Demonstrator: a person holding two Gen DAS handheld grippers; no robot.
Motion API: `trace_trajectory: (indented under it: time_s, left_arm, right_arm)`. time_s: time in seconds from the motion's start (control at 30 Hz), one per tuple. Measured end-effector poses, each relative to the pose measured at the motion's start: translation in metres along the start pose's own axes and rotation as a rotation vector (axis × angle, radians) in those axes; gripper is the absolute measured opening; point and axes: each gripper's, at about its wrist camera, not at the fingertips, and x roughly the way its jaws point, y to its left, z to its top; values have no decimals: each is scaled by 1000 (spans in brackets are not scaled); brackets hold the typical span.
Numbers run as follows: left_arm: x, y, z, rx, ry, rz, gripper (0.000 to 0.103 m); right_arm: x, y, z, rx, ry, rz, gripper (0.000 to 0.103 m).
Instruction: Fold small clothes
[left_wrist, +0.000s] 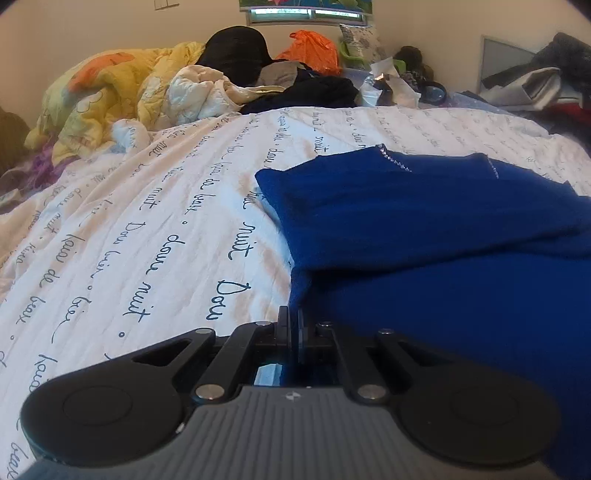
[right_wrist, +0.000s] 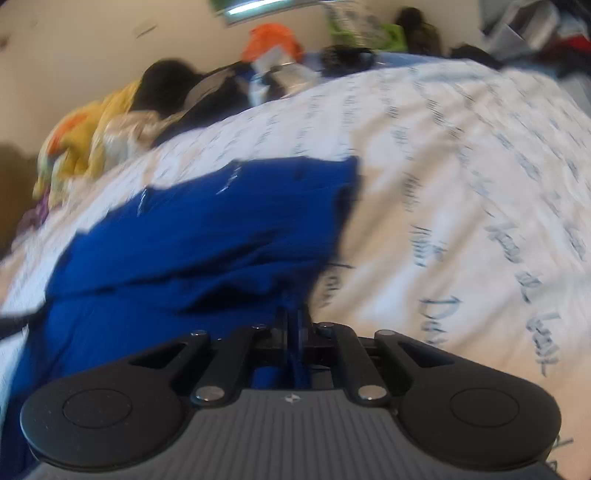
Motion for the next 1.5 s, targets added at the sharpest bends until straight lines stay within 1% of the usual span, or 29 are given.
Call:
trace_trajectory:
  time_s: [0.07,0.13,0.2,0.23,0.27,0.3,0.33,0.37,0.43,0.5,0.57,0.6,0.67,0.7,0.73,0.77,0.9,0.97,1.03,1.1,1.13,1.2,1.23,1.27,1.37,1.4,1.43,1.47,1.5]
  left_arm:
    - [-3,6,-3,-27,0,-33,10]
    - [-6,15,-6,-82,11,-58,18]
    - [-14,27,-12,-158,44,-95,56]
    - [-20,34,-16,-198,60,-125,88]
    - [-29,41,-22,-246,67,-155,100]
    - [-38,49,-30,-308,71,-196,99]
    - [-43,57,-39,-375,97,-271,98]
    - [-50,62,-47,-416,97,-323,98]
    - [-56,66,-55,-477,111,-390,98]
    - [-55,66,-54,-498,122,-415,93]
    - [-48,66,-48,-516,140,-426,74]
    - [-44,66,-45,-528,153,-438,70]
    - [-37,63,-41,-530,169,-458,55]
    - [-35,60,-40,-513,174,-443,46]
    - [-32,57,-39,-488,186,-422,20]
    - [-28,54,-38,-464,208,-397,5]
    - [-45,57,-32,-385,158,-307,5]
    - [-49,62,-32,-352,149,-306,5]
    - [-44,62,-37,-330,173,-295,5]
    - [-43,62,-42,-339,197,-345,5]
    - [-46,64,-45,-363,209,-365,10]
    - [-56,69,-56,-437,220,-436,37]
    - [-62,71,-65,-483,226,-484,60]
    - [-68,72,-73,-521,224,-520,74]
    - [-84,70,-95,-607,236,-588,78]
    - [-86,69,-100,-631,232,-595,75]
    - [-87,68,-102,-645,226,-588,67]
    - [-85,67,-103,-639,234,-569,31]
    - [-82,65,-104,-622,264,-532,4]
  right_arm:
    - [-2,-19,-3,96,-8,56,4]
    - [-3,-22,-9,134,-7,106,4]
    - [-7,-27,-12,211,4,131,6]
    - [-12,-30,-16,263,19,155,8]
    - [-18,-35,-20,305,31,196,16]
    - [-24,-39,-27,338,49,241,22]
    - [-31,-44,-34,376,75,281,38]
    - [-36,-50,-43,411,99,314,43]
    - [-43,-58,-59,471,130,383,43]
    - [-44,-61,-68,519,144,449,43]
    - [-42,-58,-67,515,159,458,43]
    - [-40,-56,-65,507,167,456,43]
    - [-34,-52,-60,486,191,452,38]
    - [-33,-49,-59,476,199,438,32]
    - [-32,-46,-59,460,208,418,14]
    - [-31,-44,-60,440,214,407,3]
    - [-49,-45,-67,450,133,415,2]
    - [-65,-55,-73,438,82,379,2]
    - [-60,-69,-84,477,114,334,2]
    - [-59,-75,-93,531,115,370,5]
    - [-60,-73,-94,544,118,370,8]
    - [-66,-64,-98,526,162,404,22]
    - [-70,-59,-102,509,179,434,38]
    - [-76,-55,-107,493,189,463,45]
    - [-81,-43,-127,529,246,538,45]
    - [-82,-40,-133,531,256,556,45]
    - [-83,-37,-136,536,260,560,45]
    - [-83,-35,-137,542,255,559,44]
    - [-81,-31,-137,535,255,554,38]
